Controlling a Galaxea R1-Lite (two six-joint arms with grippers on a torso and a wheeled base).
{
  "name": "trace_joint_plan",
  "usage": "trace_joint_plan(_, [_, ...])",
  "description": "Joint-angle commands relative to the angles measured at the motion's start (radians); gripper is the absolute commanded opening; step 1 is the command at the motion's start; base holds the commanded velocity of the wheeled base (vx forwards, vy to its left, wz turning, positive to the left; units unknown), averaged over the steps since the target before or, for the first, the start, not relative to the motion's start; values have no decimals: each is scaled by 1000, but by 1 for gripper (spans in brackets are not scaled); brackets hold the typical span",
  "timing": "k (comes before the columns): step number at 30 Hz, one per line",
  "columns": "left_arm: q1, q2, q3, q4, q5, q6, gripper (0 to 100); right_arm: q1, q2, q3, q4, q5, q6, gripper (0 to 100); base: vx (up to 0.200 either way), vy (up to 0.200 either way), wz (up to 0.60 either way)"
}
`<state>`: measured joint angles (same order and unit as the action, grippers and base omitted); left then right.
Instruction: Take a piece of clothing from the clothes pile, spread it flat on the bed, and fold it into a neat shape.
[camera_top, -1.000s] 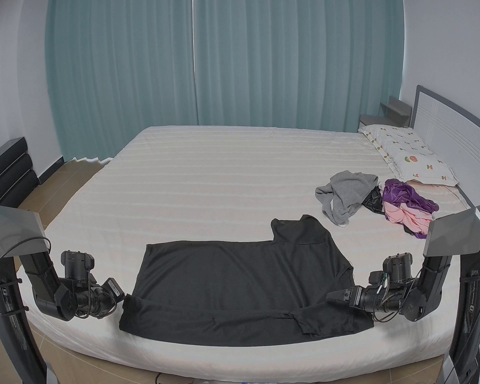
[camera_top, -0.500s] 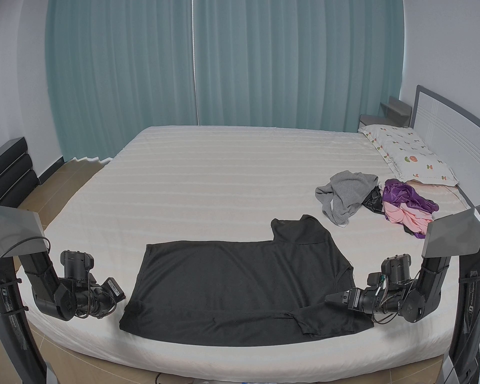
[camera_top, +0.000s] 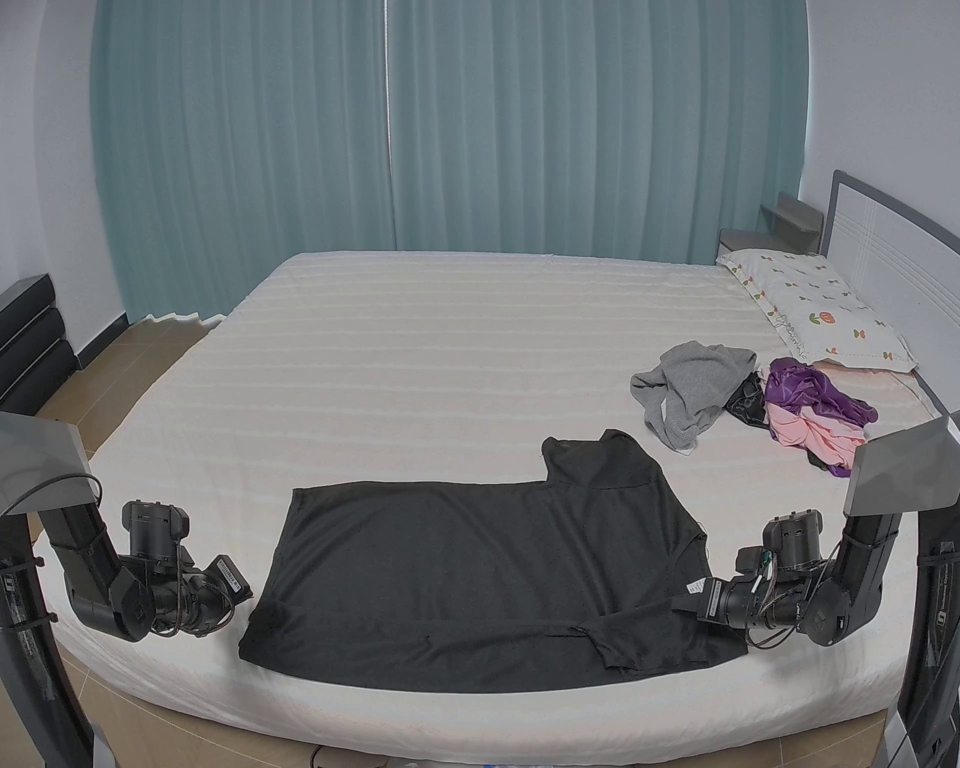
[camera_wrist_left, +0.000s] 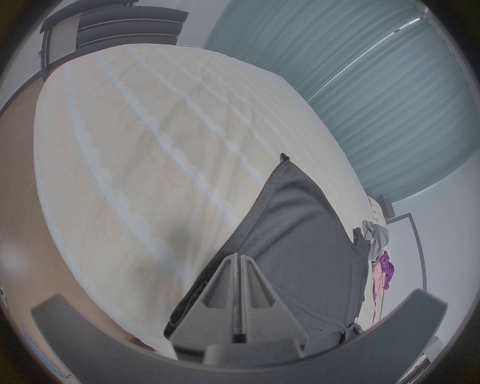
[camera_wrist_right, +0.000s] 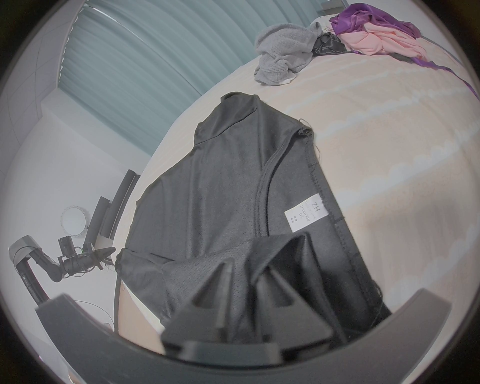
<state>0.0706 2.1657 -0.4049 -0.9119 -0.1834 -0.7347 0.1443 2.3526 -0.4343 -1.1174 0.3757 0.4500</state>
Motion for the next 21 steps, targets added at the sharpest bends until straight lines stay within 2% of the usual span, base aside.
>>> trace_joint_plan(1, [0,2,-2,-1,1,0,0,-5,-1,2,-2,-1,1,0,0,0,0])
trace_joint_plan(5, [0,5,-9,-1,2,0,0,-8,-15,5,-5,-28,10,0,0,0,0])
trace_joint_plan(12, [-6,8,-43,1,-4,8,0,-41,-58,35,-22,-34,15,0,0,0,0])
trace_joint_plan(20, [-74,19,-37,-1,4,11,0,-37,-26,83,-101,-35,15,0,0,0,0])
trace_joint_plan(21, [-75,20,-35,-1,4,12,100,-37,-19,85,-105,-34,15,0,0,0,0])
